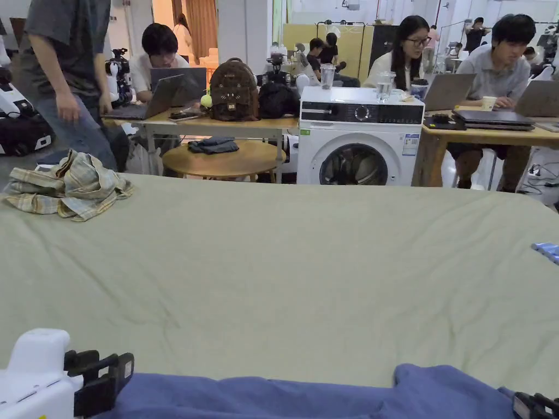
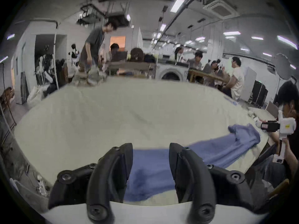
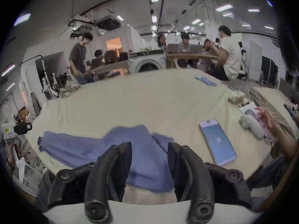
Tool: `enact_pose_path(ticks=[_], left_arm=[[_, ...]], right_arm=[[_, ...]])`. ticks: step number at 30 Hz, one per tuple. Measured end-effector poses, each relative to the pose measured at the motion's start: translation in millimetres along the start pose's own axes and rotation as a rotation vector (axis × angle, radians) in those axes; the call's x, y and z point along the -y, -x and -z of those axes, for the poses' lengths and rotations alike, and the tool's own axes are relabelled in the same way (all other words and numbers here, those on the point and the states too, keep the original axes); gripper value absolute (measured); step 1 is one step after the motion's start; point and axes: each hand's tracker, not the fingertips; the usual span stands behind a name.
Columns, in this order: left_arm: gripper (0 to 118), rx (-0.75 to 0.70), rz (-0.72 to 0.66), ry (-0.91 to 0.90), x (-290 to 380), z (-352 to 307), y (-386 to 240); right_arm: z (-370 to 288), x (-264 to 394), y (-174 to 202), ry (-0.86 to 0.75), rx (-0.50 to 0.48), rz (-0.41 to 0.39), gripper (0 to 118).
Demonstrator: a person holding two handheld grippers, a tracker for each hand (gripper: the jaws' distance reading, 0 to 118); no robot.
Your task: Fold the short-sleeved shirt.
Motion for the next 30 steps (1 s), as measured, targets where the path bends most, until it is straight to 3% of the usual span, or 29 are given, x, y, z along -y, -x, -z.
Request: enact_pose_path(ticks=[5, 6, 9, 10, 11, 13, 14, 21, 23, 24, 27, 30], left_arm=[[44, 0.062, 0.004, -0.064, -28, 19, -29], [44, 0.056, -0.003, -0.071, -29, 24, -37], [44, 0.070, -0.013, -0.060, -33, 35, -49], [43, 0.089, -0.022, -0.045, -32, 38, -53], [39, 0.104, -0.023, -0.038, -30, 39, -54], [2, 0.087, 0.020, -0.021, -27, 43, -61], [0, 0.043, 0.052, -0.032, -23, 42, -65], [0, 0.088, -0.010, -0.009, -23, 39, -47], [0, 0.121, -0.110, -0.005, -23, 36, -30], [2, 0.154, -0.171, 0.016, -22, 35, -11], [59, 0.270, -0.360, 0.107, -9, 38, 43], [60, 0.204, -0.432, 0.157, 18, 39, 85]], right_arm=[[24, -24, 58, -0.038, -0.132, -0.043, 46], [31, -27, 69, -0.035, -0.140, -0.047, 38], [48, -25, 97, -0.047, -0.158, -0.070, 33], [52, -24, 104, -0.044, -0.156, -0.079, 24], [56, -23, 108, -0.039, -0.156, -0.088, 17], [62, -18, 117, -0.033, -0.140, -0.103, 0], [64, -17, 119, -0.035, -0.128, -0.108, 0], [70, -15, 126, -0.018, -0.130, -0.108, 0], [69, -15, 124, -0.016, -0.133, -0.116, 0], [67, -15, 122, -0.015, -0.137, -0.123, 0], [63, -12, 112, -0.009, -0.154, -0.111, 0], [63, -9, 100, 0.008, -0.157, -0.074, 0]])
